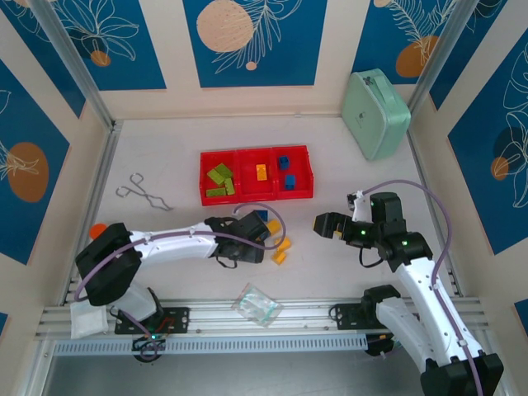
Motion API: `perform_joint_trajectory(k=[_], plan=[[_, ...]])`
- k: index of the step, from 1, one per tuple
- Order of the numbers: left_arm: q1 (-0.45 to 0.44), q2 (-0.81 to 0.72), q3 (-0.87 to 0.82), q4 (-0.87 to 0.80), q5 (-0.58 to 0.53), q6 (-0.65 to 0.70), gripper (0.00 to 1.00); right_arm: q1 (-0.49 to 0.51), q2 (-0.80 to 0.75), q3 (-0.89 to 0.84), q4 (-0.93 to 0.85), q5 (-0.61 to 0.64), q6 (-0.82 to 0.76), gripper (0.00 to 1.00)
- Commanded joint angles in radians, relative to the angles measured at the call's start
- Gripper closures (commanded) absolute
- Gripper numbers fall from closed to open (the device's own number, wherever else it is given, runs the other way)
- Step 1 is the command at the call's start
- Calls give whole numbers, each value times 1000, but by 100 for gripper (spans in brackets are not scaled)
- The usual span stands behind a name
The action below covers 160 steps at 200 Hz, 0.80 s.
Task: Sort the legos into containers by color
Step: Pick up the lego from the middle-left of the table.
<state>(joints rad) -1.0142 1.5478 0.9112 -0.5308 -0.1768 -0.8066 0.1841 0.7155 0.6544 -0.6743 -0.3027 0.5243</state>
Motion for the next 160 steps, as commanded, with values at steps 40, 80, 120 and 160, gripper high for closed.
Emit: perform_joint_trajectory(k=[40,80,120,160], plan=[[17,-17,-26,19,81,335,23,3,-14,10,-19,45,6,0],[59,-17,-16,27,129,498,22,-4,-8,10,-20,57,7,0],[105,25,4,65,211,628,20,-6,-7,11,-23,63,7,0],[139,92,25,86,306,708,24,-11,-7,13,-25,70,8,0]])
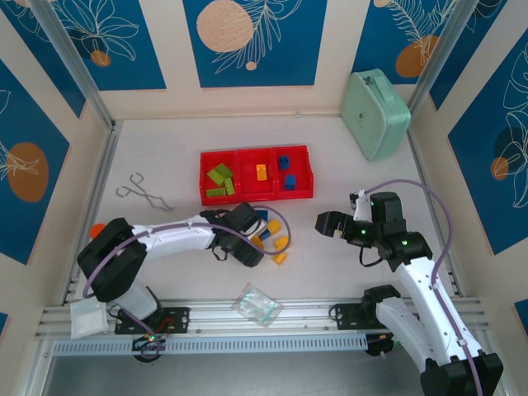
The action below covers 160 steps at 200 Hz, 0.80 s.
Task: Sort the legos into containers by color
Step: Pick up the lego from the middle-left of the table.
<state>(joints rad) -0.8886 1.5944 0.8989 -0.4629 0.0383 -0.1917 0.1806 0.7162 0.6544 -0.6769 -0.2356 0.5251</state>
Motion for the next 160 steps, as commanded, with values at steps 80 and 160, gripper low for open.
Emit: perform_joint_trajectory(k=[80,160], plan=[[15,115,20,34,78,72,49,-40,-3,13,-18,1,4,0],[10,-115,-113,109,-1,-131,74,-47,6,64,-24,36,-20,0]])
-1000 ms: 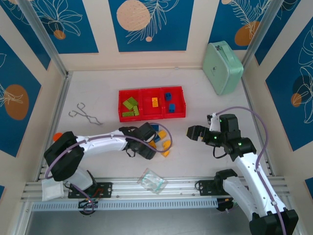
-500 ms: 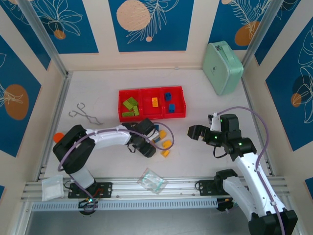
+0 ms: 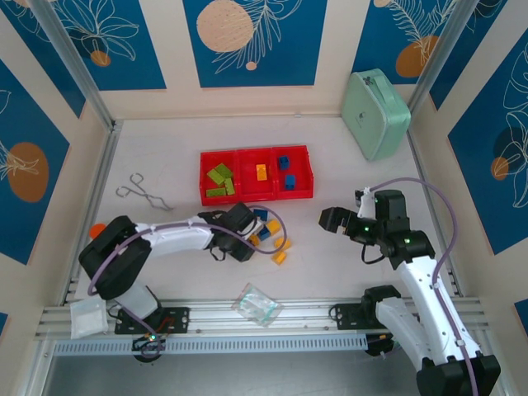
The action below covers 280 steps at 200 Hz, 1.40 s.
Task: Sort the legos into containers by color
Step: Pick up the lego from the middle-left of the table, then place the lego on the lego.
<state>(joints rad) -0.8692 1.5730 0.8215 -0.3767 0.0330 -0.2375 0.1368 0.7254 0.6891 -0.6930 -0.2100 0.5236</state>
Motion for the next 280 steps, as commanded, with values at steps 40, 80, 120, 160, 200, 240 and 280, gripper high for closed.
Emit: perform_joint_trajectory(k=[40,80,120,160,200,240,280], plan=[[-9,-206,-86,-4,-12,-146,72,-8,0,7,20,-3,-8,0],[-7,-322,-79,-28,-149,-253,71,-10,12,6,38,-15,0,0],[34,-262,152,-104,-301,-321,68,-11,18,13,52,-33,4,0],[71,25,526,-166,-289,-318,67,-13,7,38,44,-48,9,1],[87,376,918,-220,-206,-352,69,-31,-59,53,6,1,1,1],[86,632,1213,-266,-105,-386,69,-68,-118,55,-6,-4,-6,1],[86,725,1306,-276,-152,-405,55,-88,-120,47,-18,-37,-20,1]])
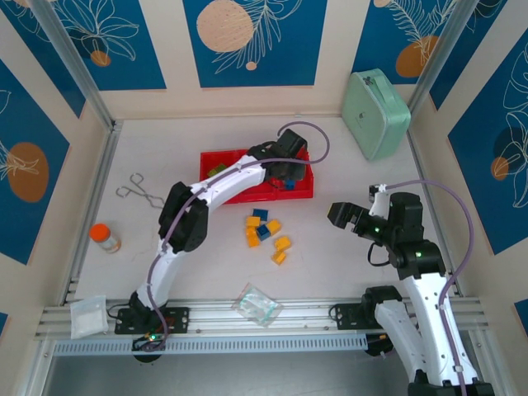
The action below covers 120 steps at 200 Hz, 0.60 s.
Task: Sort the legos into containers by color
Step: Place the lego on the lego.
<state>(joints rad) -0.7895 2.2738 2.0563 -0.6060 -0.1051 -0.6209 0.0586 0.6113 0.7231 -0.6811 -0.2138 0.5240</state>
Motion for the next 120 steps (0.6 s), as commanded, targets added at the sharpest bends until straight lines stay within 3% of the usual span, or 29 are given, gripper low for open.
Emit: perform_joint_trajectory(k=[1,62,87,120], plan=[[6,25,72,-46,-15,-21,55,-10,-6,12,-30,-33,-21,1],[5,-44,8,4,4,60,34,-15,-3,12,-44,-42,-25,1],[-3,-198,-175,39,-42,86,25,-14,20,21,-67,-77,-21,1],[-13,-474,-543,138,-97,51,11,-6,62,18,-51,-173,-5,1]])
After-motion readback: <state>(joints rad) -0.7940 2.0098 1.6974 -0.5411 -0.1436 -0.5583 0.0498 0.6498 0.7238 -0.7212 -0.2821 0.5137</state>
